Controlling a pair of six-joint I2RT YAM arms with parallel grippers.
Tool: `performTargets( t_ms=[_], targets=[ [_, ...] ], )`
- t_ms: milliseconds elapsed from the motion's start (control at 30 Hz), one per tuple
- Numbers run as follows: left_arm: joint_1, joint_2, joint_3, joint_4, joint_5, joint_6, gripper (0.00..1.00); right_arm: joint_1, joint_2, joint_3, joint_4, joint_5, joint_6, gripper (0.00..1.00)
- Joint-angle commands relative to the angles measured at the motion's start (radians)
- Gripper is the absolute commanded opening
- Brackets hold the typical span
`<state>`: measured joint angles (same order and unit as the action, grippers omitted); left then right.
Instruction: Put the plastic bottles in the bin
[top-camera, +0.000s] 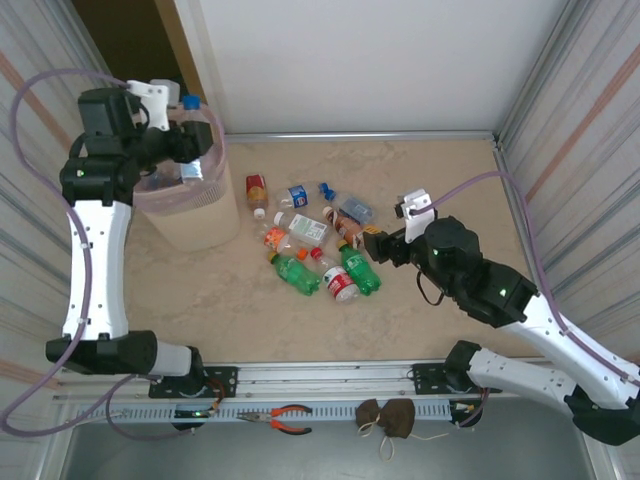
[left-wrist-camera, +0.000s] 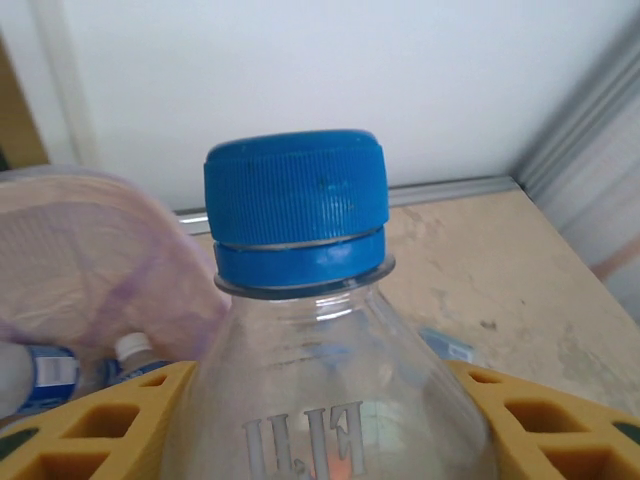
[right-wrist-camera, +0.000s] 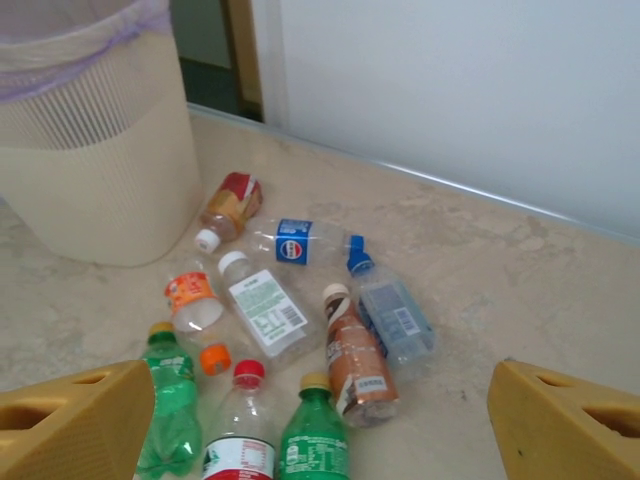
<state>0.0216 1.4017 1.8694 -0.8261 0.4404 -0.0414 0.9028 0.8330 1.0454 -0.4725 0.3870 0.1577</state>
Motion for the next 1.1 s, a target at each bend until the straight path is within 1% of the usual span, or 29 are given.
performTargets(
  t_ms=[0,133,233,333,533,833,933,1067],
  targets=[
    [0.039,0.046,0.084,-0.036,-0.057,0.038,0.51,-0.007,0.022,0.043,0.0,-0.051,0.031,0.85],
    [0.094,0.106,0.156,-0.11,-0.196,0.099,0.51,-0.007,0.039,0.043,-0.003,-0.081,0.036,0.85],
    [0.137,0.133,0.163,-0.113,-0.279,0.12,0.51,-0.007,0.048,0.039,0.006,-0.085,0.033,0.85],
    [0.162,0.161,0.157,-0.119,-0.345,0.141,0.51,-0.006,0.056,0.038,0.009,-0.089,0.023,0.85],
    [0.183,0.214,0.093,-0.107,-0.434,0.166,0.51,-0.007,0.076,0.034,0.014,-0.095,0.008,0.86],
    [0.196,0.301,-0.037,-0.089,-0.478,0.194,0.51,-0.017,0.105,0.032,0.016,-0.118,0.002,0.87],
    [0.202,0.337,-0.077,-0.091,-0.474,0.186,0.5,-0.021,0.11,0.031,0.019,-0.127,0.002,0.87],
    [0.212,0.386,-0.102,-0.098,-0.421,0.156,0.5,-0.032,0.118,0.026,0.025,-0.146,-0.003,0.87]
  ],
)
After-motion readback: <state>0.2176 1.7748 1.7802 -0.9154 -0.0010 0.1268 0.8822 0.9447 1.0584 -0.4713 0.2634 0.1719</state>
